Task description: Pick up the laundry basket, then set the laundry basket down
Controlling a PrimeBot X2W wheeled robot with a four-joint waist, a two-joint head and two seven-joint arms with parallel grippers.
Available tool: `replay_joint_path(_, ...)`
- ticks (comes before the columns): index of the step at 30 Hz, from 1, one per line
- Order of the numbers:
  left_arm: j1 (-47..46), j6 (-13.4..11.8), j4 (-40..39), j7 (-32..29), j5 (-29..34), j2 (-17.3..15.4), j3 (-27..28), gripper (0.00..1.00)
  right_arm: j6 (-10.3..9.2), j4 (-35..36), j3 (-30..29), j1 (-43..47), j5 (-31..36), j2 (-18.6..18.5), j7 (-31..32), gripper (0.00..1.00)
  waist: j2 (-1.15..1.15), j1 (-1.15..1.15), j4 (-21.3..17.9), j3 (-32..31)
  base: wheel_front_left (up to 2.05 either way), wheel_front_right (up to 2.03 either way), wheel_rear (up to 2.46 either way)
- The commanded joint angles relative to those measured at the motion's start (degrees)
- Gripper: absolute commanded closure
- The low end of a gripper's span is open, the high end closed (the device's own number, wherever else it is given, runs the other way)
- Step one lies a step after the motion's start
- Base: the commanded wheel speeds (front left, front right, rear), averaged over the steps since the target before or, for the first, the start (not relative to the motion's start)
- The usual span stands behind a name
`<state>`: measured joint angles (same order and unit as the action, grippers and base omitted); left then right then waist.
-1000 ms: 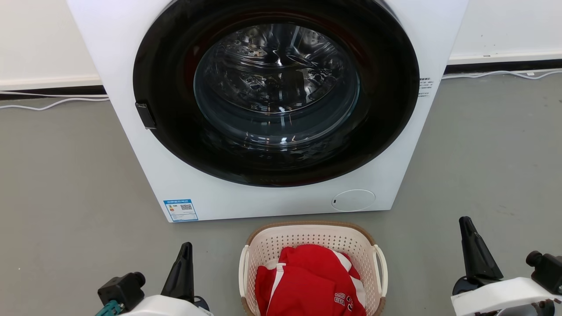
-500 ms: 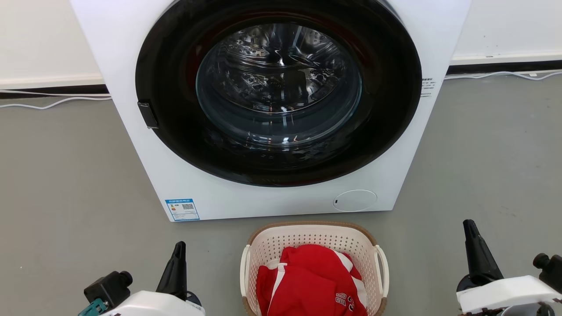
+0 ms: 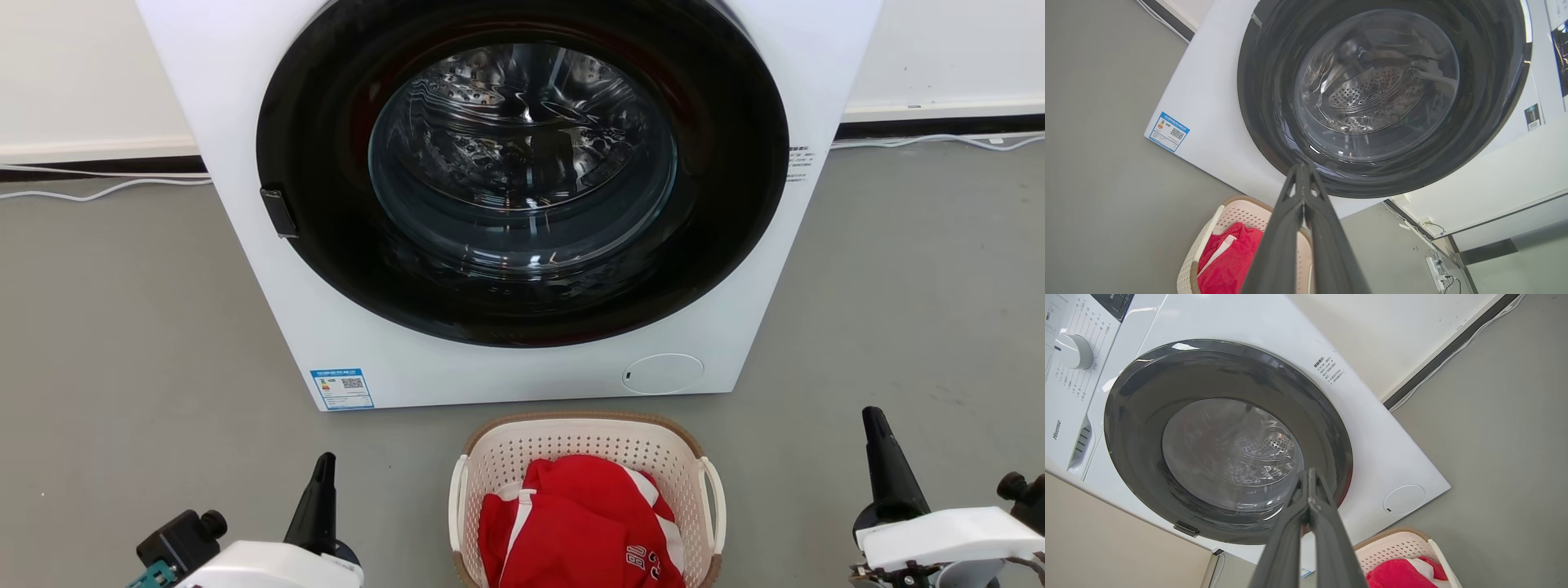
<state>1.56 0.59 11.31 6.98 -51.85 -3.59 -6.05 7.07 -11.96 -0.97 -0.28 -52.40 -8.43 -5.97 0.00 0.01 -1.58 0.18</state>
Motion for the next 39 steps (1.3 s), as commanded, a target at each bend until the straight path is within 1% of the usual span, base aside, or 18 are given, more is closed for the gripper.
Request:
replay_joint_path(1, -3.51, 0.63, -1.21, -0.41, -1.64, -0.37, 1.27, 1.0, 0.2, 1.11, 0.05, -2.84, -1.43, -0.5, 0.53, 1.0, 0.0, -0.01, 0.02, 0.0, 0.0, 0.0, 0.0)
replay_joint_path(39, -5.75, 4.11, 0.92, -6.67, -24.1, -0.65, 6.31, 1.0, 0.32, -0.63, -2.71, -4.5, -22.96, 2.6, 6.87, 1.0, 0.0, -0.01, 0.88, 0.0, 0.0, 0.0, 0.0)
